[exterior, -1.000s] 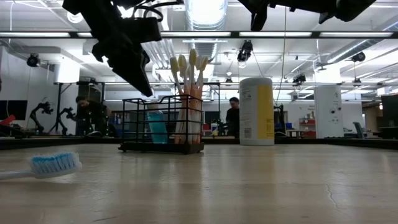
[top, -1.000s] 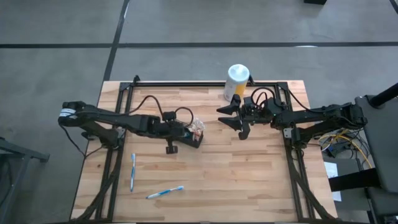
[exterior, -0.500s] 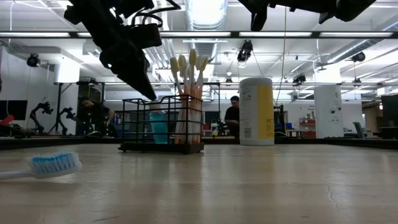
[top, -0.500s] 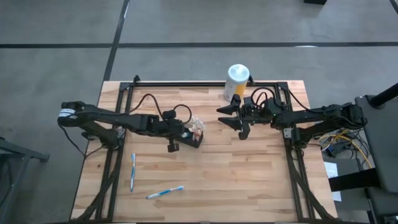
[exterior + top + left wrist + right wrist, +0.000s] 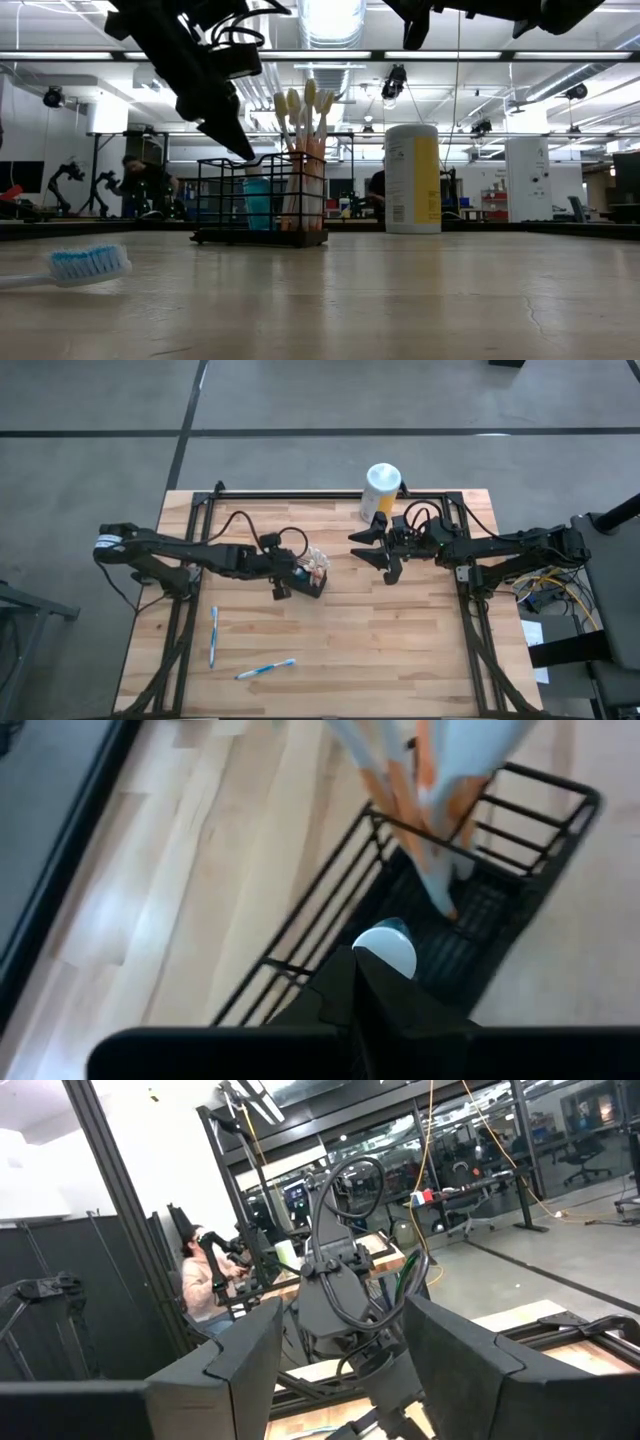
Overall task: Pick & Place toothbrushing station
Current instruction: Adjust the blue mouthwash in the wire organizer, then put the blue toothbrush into the left section of the wire organizer
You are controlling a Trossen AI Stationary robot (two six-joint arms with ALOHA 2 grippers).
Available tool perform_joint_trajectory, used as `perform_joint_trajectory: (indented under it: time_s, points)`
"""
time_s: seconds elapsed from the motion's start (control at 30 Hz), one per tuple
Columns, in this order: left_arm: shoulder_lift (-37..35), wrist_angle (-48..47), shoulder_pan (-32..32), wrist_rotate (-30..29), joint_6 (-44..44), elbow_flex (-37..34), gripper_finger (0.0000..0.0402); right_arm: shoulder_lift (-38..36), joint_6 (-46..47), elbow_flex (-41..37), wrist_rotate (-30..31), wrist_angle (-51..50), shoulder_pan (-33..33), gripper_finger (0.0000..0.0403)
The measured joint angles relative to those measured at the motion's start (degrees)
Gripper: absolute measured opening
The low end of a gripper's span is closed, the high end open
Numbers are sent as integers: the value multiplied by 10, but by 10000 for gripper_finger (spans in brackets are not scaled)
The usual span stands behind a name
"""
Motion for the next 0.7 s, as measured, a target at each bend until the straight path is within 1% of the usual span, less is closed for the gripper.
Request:
perform_joint_trajectory:
  time_s: [0.2,0.4,0.47,0.57,0.7]
  points:
    - [1,13,0,-8,1,-1,5,0,0,0,0,0,0,203]
    - [1,83,0,-9,30,-1,10,0,0,0,0,0,0,203]
    - [1,100,0,-19,37,-1,12,0,0,0,0,0,0,203]
    - [1,106,0,-55,38,-1,13,0,0,0,0,0,0,203]
    - [0,106,0,-139,38,-1,7,0,0,0,0,0,0,203]
